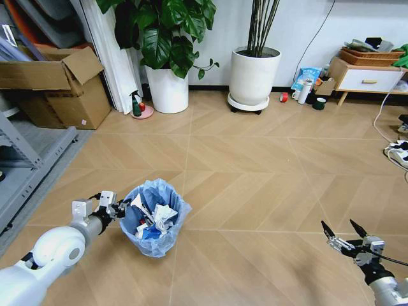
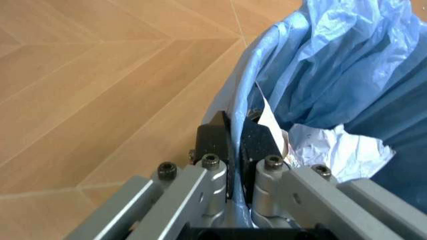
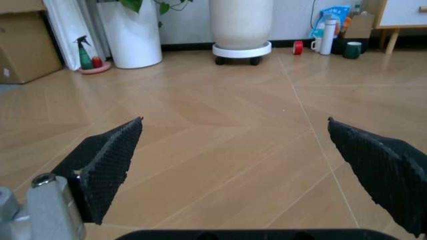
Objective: Pick up the trash bin and place the garbage on the floor into it.
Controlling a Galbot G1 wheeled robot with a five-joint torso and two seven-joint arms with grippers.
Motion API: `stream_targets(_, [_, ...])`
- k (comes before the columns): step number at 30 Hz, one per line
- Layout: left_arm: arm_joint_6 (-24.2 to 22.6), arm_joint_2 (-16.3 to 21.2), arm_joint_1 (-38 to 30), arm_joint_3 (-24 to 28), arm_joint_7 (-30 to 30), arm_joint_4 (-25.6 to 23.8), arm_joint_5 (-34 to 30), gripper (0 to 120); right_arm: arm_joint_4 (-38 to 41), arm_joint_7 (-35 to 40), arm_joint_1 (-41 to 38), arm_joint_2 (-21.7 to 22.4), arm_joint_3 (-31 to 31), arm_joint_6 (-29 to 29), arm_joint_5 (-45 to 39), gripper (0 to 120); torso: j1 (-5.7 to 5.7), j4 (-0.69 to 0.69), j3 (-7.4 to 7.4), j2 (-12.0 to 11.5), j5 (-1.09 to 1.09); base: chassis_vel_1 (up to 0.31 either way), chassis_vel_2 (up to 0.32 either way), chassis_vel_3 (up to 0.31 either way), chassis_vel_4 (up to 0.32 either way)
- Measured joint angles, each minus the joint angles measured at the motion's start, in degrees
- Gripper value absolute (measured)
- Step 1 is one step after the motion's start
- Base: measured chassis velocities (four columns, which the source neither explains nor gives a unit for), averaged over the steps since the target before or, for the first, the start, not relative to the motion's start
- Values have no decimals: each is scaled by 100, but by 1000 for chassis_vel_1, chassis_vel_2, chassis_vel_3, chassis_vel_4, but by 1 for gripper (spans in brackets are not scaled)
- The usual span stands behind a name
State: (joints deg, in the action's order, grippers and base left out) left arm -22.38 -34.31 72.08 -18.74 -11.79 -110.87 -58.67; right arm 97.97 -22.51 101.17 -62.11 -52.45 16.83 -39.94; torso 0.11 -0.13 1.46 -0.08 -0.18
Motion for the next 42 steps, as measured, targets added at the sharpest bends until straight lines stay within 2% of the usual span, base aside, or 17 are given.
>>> stream_targets(4, [-2, -2, 1, 2, -5, -4, -1, 0, -6, -3, 11, 1, -2, 16, -8, 100, 0, 1, 0, 0, -2, 177, -129, -164, 138])
stream_targets(7, [-3, -3, 9, 4, -7, -16, -1, 0, -7, -7, 20, -1, -5, 20, -13, 100, 0, 0, 0, 0, 5, 179, -173, -175, 170])
stream_targets(9, [-4, -4, 9, 4, -9, -23, -2, 0, -3, -8, 23, -1, -11, 21, -15, 100, 0, -1, 0, 0, -2, 171, -193, -170, 200])
stream_targets(12, [-5, -2, 9, 4, -12, -33, -2, 0, 6, -11, 23, -7, -13, 22, -17, 100, 0, 0, 0, 0, 4, 178, -195, -181, 199])
stream_targets(15, [-6, -3, 23, 0, -15, -37, -2, 0, 13, -17, 26, -18, -14, 24, -17, 100, -1, 1, 0, 0, -3, 188, -175, -181, 176])
stream_targets(18, [-6, -10, 44, -9, -16, -40, 0, 0, 14, -31, 34, -30, -14, 28, -15, 100, -1, 0, 0, 0, 6, 172, -170, -180, 173])
stream_targets(22, [-6, -15, 61, -17, -14, -40, 4, 0, 15, -36, 41, -27, -19, 32, -14, 100, 0, -1, 0, 0, -4, 148, -159, -159, 154])
stream_targets(24, [-6, -15, 65, -26, -14, -40, 7, 0, 21, -39, 45, -21, -28, 32, -13, 100, -1, -1, 0, 0, 3, 157, -146, -156, 151])
stream_targets(27, [-6, -16, 68, -27, -13, -40, 8, 0, 25, -41, 45, -18, -31, 33, -13, 100, -1, 1, 0, 0, -2, 158, -119, -149, 144])
stream_targets(30, [-6, -16, 68, -28, -13, -40, 10, 0, 27, -43, 45, -17, -31, 32, -11, 100, 0, 1, 0, 0, 4, 124, -123, -130, 136])
stream_targets(42, [-4, -17, 69, -31, -9, -39, 13, 0, 31, -43, 47, -16, -33, 32, -8, 100, -1, 2, -1, 0, -2, 138, -137, -137, 134])
